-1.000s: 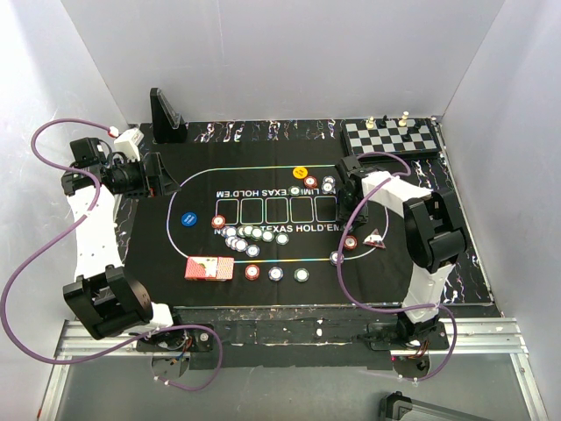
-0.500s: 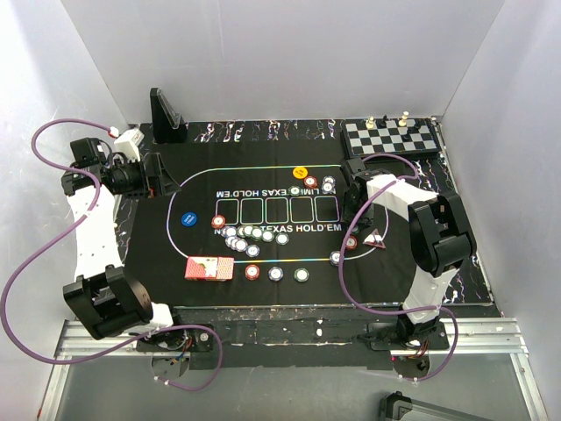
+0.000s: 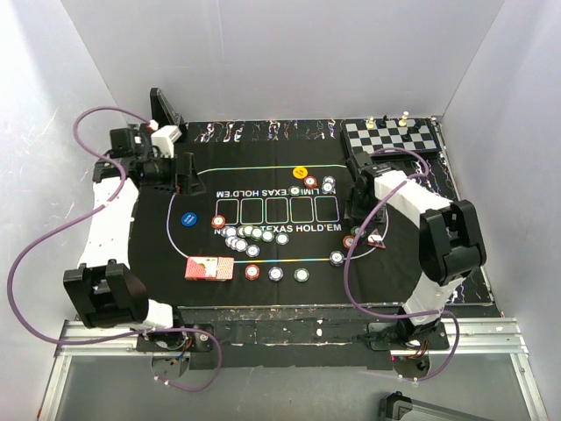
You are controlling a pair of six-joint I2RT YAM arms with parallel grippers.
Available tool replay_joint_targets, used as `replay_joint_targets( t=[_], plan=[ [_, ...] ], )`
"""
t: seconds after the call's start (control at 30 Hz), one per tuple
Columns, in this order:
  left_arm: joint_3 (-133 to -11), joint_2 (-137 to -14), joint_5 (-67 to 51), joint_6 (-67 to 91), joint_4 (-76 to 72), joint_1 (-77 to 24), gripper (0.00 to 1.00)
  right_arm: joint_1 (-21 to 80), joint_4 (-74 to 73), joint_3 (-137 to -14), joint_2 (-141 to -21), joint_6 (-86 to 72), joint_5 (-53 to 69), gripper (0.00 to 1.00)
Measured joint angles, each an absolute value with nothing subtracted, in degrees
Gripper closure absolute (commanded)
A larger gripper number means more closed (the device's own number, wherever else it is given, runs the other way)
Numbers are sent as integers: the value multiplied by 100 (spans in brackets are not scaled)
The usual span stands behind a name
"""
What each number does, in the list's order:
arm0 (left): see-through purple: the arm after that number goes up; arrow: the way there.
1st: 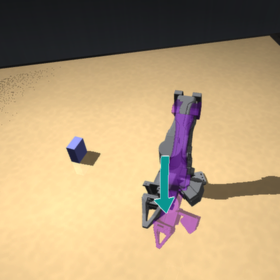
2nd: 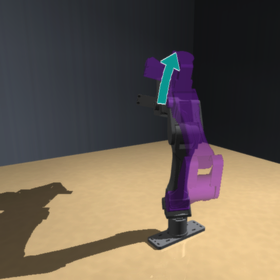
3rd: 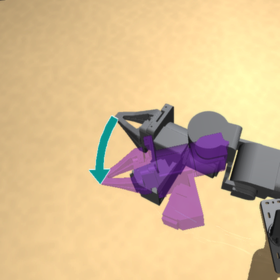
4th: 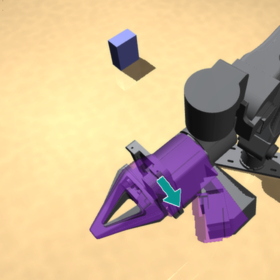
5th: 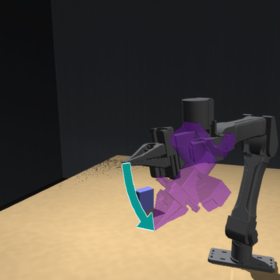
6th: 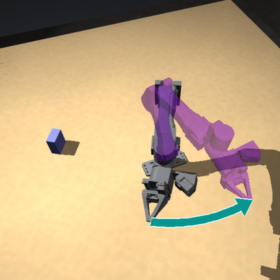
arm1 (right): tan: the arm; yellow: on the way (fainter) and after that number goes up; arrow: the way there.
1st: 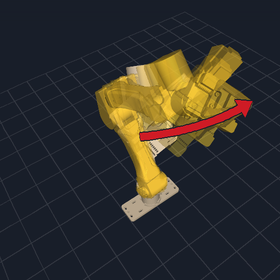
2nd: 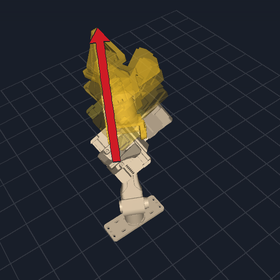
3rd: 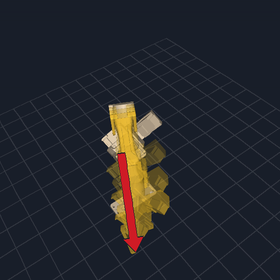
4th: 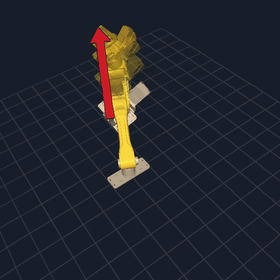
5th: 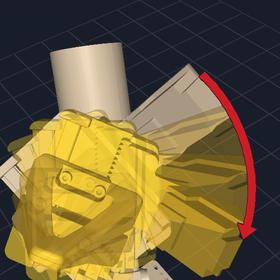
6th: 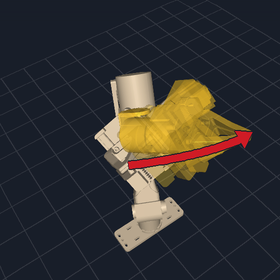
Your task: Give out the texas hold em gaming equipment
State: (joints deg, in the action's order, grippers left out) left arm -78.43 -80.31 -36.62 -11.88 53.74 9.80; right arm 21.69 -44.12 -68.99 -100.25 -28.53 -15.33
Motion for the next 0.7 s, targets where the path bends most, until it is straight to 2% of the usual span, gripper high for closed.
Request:
replay_joint_targets(
  t=[0.23,0.47,0.6,0.7],
  plan=[
    [-7937,-8650,-3030,-1153,5026,-386,0,2165,-4447,-7428,-9185,-2858,-1354,31],
    [-7944,-9365,-2141,-1225,4521,-2001,0,2298,-3852,-7255,-7979,-2891,-735,39],
    [-7955,-9944,-1678,-1262,4248,-2611,0,2467,-3566,-6949,-7741,-2961,-541,43],
    [-7955,-10344,-1431,-1284,4047,-2917,10,2552,-3461,-6681,-7743,-2989,-467,48]
  ],
)
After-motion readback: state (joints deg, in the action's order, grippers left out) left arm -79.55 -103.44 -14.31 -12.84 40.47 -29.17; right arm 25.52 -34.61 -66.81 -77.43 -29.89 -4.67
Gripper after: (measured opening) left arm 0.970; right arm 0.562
